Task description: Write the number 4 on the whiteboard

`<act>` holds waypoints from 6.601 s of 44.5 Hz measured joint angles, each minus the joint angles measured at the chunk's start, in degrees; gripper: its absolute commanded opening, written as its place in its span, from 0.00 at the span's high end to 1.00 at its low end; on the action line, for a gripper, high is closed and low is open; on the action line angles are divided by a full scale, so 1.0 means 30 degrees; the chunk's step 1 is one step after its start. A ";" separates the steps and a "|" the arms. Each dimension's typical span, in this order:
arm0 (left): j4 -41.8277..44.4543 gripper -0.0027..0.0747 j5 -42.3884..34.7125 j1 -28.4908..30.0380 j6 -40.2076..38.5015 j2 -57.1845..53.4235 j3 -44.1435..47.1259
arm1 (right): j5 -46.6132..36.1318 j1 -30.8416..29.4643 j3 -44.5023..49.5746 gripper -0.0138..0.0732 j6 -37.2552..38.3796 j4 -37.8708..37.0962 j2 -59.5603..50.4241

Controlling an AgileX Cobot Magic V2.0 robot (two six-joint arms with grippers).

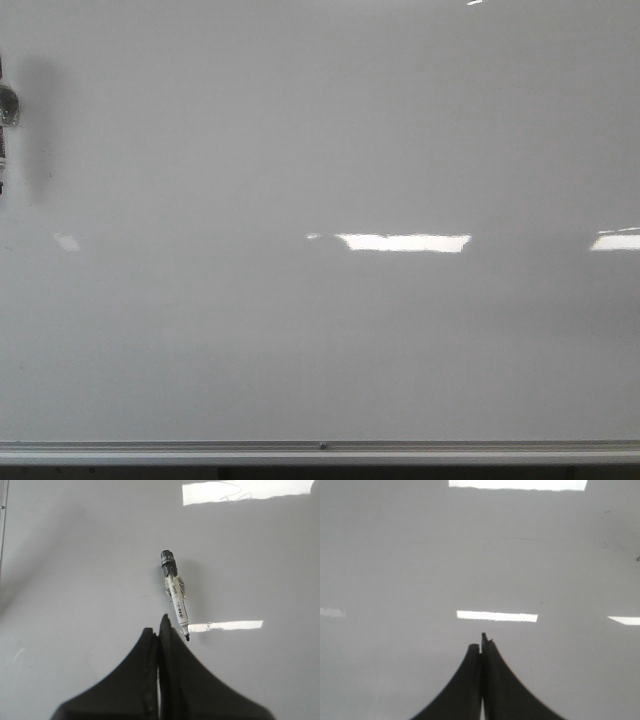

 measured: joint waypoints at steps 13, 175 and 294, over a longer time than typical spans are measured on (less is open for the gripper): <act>0.0000 0.99 0.0000 0.0000 0.0000 0.0000 0.0000 | 0.0000 0.0000 0.0000 0.92 0.0000 0.0000 0.0000; -0.2103 0.39 0.5186 0.0000 0.0000 2.8865 -1.7769 | 1.0471 0.0000 -1.2223 0.22 0.0000 -0.0451 1.2631; -0.1829 0.99 2.1858 -1.6585 0.9444 2.5719 -2.2344 | 1.9639 1.4942 -2.3072 0.22 -1.6714 0.7097 2.4040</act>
